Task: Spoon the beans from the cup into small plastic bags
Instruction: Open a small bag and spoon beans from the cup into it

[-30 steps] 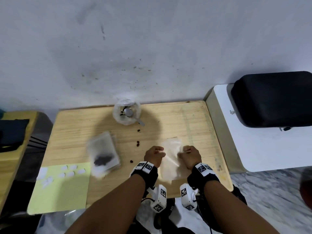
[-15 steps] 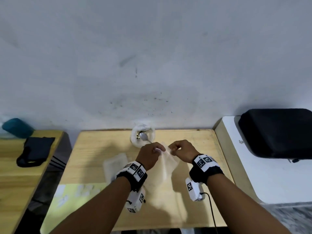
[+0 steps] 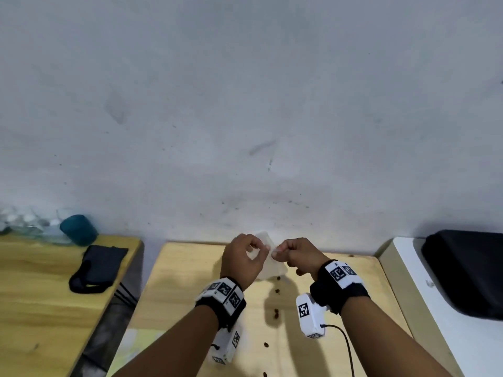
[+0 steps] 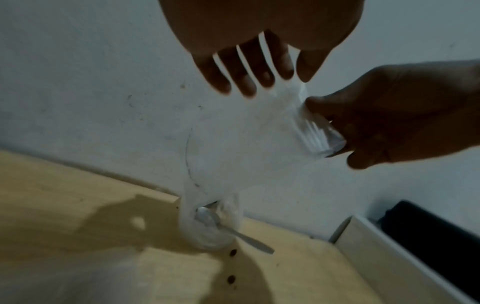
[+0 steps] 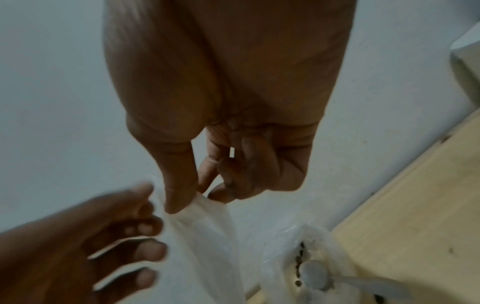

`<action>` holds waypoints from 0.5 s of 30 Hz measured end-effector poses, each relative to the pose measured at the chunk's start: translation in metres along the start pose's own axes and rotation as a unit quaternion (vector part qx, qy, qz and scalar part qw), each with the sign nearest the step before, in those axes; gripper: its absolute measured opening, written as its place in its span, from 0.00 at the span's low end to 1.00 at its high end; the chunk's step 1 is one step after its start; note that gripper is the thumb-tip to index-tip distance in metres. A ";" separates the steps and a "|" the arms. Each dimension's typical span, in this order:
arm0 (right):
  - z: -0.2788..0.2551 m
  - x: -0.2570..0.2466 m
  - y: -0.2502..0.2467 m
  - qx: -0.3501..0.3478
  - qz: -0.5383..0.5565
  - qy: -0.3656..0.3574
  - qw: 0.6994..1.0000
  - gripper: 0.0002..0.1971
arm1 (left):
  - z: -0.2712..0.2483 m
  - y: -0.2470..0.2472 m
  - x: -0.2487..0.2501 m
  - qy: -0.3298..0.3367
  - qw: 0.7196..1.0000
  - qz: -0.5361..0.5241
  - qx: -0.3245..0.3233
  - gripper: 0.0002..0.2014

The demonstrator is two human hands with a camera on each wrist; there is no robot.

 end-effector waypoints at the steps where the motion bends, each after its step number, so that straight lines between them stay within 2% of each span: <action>1: 0.000 -0.004 0.005 -0.004 -0.001 -0.011 1.000 0.09 | 0.002 0.004 -0.004 -0.058 0.997 -0.038 -0.022 0.11; 3: 0.002 -0.013 0.012 -0.005 -0.009 -0.031 0.999 0.11 | 0.009 0.008 -0.013 -0.143 0.987 -0.056 -0.052 0.17; 6: 0.003 -0.020 0.018 -0.011 0.004 -0.047 0.999 0.11 | 0.018 0.009 -0.019 -0.195 0.973 -0.075 -0.094 0.20; 12: 0.005 -0.016 0.014 -0.005 0.084 -0.018 0.996 0.03 | 0.027 0.009 -0.020 -0.207 0.956 -0.144 -0.148 0.15; 15: 0.006 -0.014 0.010 0.030 0.072 -0.023 0.997 0.05 | 0.026 0.011 -0.021 -0.218 0.952 -0.141 -0.165 0.12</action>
Point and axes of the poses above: each hand's wrist, its own z-axis towards the middle knuckle, its own y-axis out of the palm, x = y × z, the point moved 7 cm from there along z, towards the middle knuckle, and after that the axes turned 1 degree about x, right-handed, at the moved point
